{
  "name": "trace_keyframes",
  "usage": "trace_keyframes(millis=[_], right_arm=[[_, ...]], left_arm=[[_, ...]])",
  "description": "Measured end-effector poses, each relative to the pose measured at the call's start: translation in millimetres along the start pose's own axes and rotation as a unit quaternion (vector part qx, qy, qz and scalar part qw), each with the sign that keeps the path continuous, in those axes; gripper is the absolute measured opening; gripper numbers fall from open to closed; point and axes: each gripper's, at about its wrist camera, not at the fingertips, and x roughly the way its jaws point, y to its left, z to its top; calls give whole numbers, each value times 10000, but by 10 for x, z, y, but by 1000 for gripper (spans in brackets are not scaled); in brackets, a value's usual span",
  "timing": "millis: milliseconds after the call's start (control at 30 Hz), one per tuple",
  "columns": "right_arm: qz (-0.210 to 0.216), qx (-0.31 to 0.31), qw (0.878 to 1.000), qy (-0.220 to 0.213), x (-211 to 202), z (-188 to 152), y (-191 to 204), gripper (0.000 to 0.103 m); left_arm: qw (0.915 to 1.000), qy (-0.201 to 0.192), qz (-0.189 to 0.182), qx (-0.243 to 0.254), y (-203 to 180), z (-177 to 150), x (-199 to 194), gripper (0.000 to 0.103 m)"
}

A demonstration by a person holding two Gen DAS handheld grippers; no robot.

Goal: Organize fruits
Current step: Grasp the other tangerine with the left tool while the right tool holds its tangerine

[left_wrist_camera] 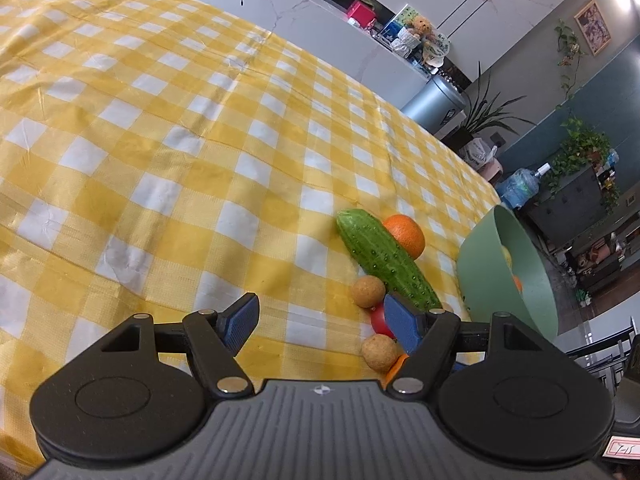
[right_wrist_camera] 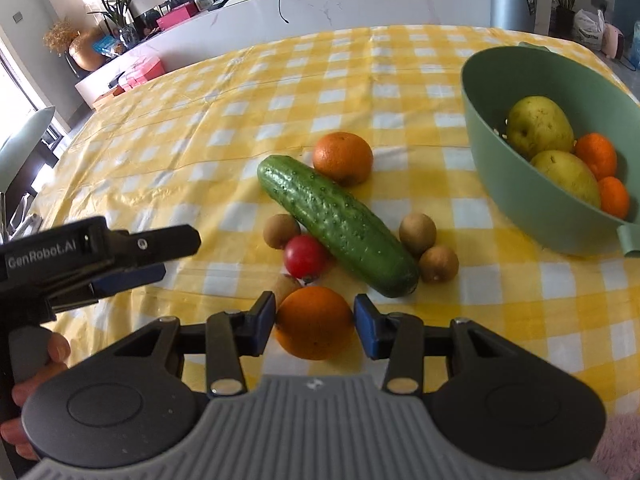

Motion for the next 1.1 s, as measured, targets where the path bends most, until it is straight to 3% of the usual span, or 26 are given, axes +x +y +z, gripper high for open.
trace_keyframes(millis=[500, 767, 1000, 1100], right_arm=[[-136, -29, 9999, 68, 140, 74, 33, 41], [621, 449, 9969, -183, -31, 97, -165, 41], [843, 850, 9924, -270, -42, 112, -379, 33], [923, 952, 9908, -254, -20, 111, -439, 33]], left_arm=[[9997, 37, 165, 166, -31, -40, 8, 84], [9989, 42, 155, 451, -141, 30, -97, 83], [9887, 6, 434, 1436, -560, 211, 9, 82], [9837, -79, 385, 1755, -708, 319, 52, 80]])
